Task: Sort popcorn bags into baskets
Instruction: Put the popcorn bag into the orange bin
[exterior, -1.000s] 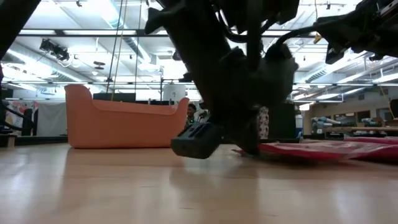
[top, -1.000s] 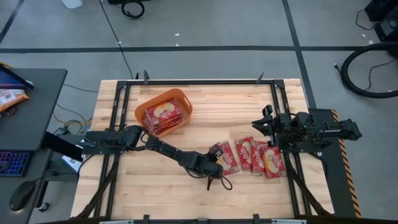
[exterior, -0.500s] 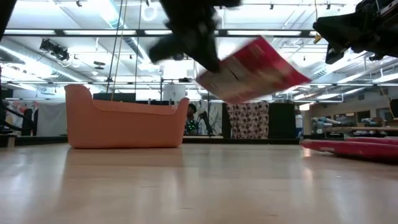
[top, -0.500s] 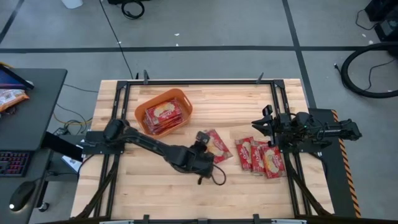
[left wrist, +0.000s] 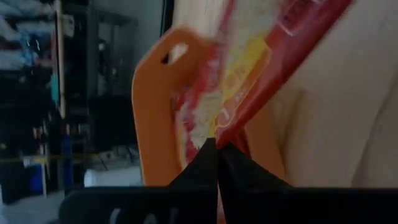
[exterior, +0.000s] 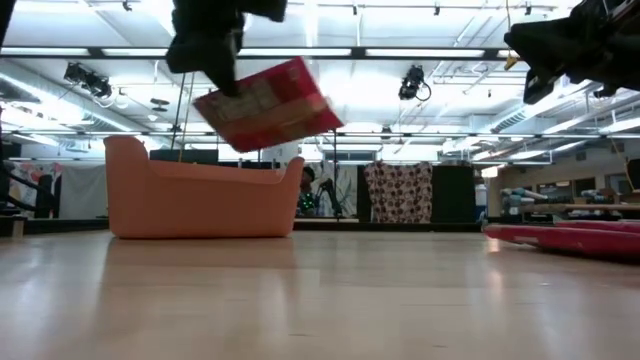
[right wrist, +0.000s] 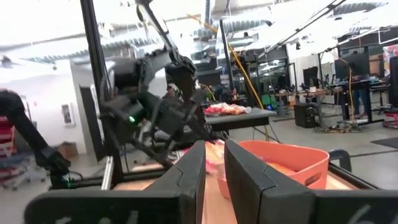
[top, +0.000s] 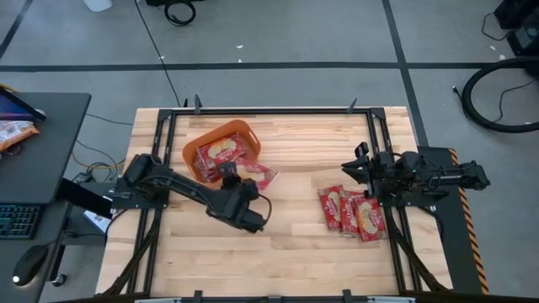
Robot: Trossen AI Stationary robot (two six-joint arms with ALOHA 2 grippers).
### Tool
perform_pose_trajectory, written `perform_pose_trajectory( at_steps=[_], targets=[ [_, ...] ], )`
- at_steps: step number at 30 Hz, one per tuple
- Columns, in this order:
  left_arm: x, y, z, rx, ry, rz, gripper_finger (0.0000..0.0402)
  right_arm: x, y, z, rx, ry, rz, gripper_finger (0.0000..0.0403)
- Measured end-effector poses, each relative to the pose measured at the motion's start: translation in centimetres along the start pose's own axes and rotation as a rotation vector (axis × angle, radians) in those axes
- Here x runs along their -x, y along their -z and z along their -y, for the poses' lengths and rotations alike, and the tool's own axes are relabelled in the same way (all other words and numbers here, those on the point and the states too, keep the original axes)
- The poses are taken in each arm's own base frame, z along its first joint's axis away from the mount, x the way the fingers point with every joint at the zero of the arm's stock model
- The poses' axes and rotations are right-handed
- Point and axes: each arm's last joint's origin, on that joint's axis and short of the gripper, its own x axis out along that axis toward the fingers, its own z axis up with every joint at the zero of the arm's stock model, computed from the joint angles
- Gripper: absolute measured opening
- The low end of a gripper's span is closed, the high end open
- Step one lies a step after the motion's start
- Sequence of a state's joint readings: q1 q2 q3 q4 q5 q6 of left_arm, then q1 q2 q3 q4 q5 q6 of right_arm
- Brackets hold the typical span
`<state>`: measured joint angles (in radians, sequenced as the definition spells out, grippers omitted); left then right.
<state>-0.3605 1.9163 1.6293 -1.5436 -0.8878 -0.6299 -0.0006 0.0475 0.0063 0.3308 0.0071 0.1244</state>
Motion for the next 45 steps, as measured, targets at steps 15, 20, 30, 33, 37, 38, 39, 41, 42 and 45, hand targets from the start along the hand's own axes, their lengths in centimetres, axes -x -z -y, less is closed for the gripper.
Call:
perform_pose_trajectory(
  at_steps=[15, 20, 30, 33, 37, 38, 39, 41, 42, 45],
  targets=[
    [-8.2, 7.3, -3.3, 0.154, -0.143, -0.293, 0.0001, 0.0, -0.3, 0.1, -0.158, 0.055, 0.043, 0.0066],
    [-11.6, 8.0, -4.0, 0.225, -0.079, -0.370, 0.0020, 0.0, -0.3, 0.2, -0.167, 0.089, 0.051, 0.0066],
    [-13.8, 8.0, -4.3, 0.228, -0.025, -0.377, 0.0100, 0.0, -0.4, 0.0, -0.301, 0.017, 0.019, 0.0066],
    [-12.5, 7.5, -3.9, 0.208, 0.005, -0.293, 0.0112, -0.1, -0.7, 0.0, -0.301, 0.025, 0.008, 0.0066],
    [-10.1, 7.6, -4.0, 0.217, 0.031, -0.199, 0.0115, -0.1, -1.7, -0.1, -0.292, 0.031, -0.024, 0.0066],
    [-9.4, 7.7, -4.1, 0.233, 0.038, -0.162, 0.0116, -0.2, -2.0, -0.2, -0.284, 0.026, -0.044, 0.0066],
    [-8.7, 7.8, -4.1, 0.245, 0.041, -0.115, 0.0116, -0.2, -2.1, -0.3, -0.277, 0.023, -0.078, 0.0066],
    [-7.3, 8.0, -3.8, 0.256, 0.061, -0.002, 0.0116, -0.3, -2.1, -0.4, -0.277, 0.042, -0.175, 0.0064],
    [-6.8, 8.2, -3.5, 0.251, 0.079, 0.052, 0.0116, -0.4, -2.0, -0.4, -0.282, 0.067, -0.234, 0.0063],
    [-5.8, 8.8, -2.7, 0.251, 0.169, 0.218, 0.0116, -0.6, -1.6, -0.4, -0.301, 0.173, -0.403, 0.0057]
  ],
)
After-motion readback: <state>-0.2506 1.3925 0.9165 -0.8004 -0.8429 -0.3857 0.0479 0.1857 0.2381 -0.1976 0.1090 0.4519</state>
